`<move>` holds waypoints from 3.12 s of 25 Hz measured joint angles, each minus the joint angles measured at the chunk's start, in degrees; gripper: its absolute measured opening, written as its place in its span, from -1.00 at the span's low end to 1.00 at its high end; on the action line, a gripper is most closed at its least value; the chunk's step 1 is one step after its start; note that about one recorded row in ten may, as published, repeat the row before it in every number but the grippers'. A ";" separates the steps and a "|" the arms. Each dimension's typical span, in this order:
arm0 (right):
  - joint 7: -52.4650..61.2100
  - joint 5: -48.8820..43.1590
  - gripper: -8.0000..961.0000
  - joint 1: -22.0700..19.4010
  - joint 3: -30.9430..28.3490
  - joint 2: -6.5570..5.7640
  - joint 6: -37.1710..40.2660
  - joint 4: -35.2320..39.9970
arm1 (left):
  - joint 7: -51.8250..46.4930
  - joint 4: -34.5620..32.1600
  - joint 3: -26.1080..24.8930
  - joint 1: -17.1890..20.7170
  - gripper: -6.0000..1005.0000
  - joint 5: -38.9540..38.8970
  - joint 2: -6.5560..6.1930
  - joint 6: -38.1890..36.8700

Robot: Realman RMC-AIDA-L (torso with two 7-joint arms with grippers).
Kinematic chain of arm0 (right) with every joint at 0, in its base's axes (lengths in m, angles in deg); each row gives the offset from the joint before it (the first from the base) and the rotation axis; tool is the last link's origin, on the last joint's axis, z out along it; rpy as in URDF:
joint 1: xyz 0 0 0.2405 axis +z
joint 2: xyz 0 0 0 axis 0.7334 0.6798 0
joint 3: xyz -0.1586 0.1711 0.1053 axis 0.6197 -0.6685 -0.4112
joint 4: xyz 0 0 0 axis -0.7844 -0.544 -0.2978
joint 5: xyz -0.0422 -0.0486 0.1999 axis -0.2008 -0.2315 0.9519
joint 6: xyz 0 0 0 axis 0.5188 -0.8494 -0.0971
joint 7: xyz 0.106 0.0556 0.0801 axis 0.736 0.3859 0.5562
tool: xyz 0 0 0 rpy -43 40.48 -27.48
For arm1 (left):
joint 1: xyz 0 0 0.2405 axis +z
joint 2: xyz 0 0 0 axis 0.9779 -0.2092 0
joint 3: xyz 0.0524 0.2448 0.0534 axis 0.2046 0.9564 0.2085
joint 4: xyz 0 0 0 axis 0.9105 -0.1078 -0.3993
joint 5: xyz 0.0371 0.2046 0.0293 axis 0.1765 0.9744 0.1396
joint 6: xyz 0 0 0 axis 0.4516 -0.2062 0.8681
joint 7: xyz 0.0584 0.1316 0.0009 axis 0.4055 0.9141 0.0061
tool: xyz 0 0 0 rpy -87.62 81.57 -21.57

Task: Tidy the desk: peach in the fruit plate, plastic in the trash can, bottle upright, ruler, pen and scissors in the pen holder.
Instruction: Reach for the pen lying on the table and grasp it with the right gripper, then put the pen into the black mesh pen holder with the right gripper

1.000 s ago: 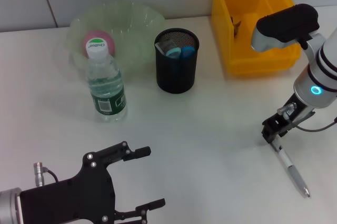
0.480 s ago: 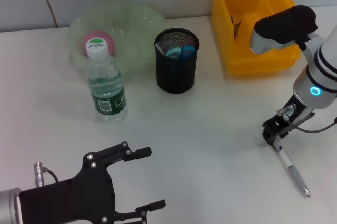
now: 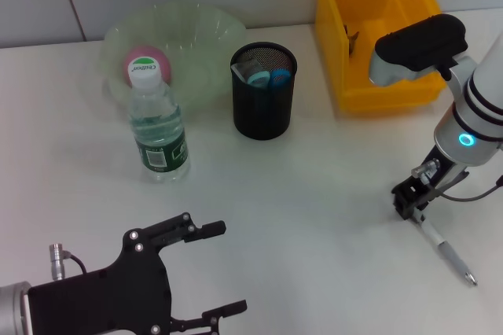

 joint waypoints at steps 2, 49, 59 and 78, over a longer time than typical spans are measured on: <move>-0.10 -0.03 -0.45 0.01 0.37 0.01 0.00 0.11 | 0.00 0.00 0.00 0.02 0.56 0.00 0.00 -0.02; -51.20 44.83 -0.61 -6.56 -8.36 0.05 -32.56 14.98 | -4.23 0.48 -0.08 -1.38 0.56 -0.45 0.36 0.06; -81.91 69.92 -0.61 -6.36 0.17 0.19 -42.76 0.14 | -5.11 1.94 -0.26 -2.16 0.56 -0.44 0.44 0.11; -117.96 99.69 -0.61 -5.20 -2.60 0.03 -36.92 -22.69 | -5.46 4.52 -0.37 -3.94 0.56 -0.44 0.35 0.39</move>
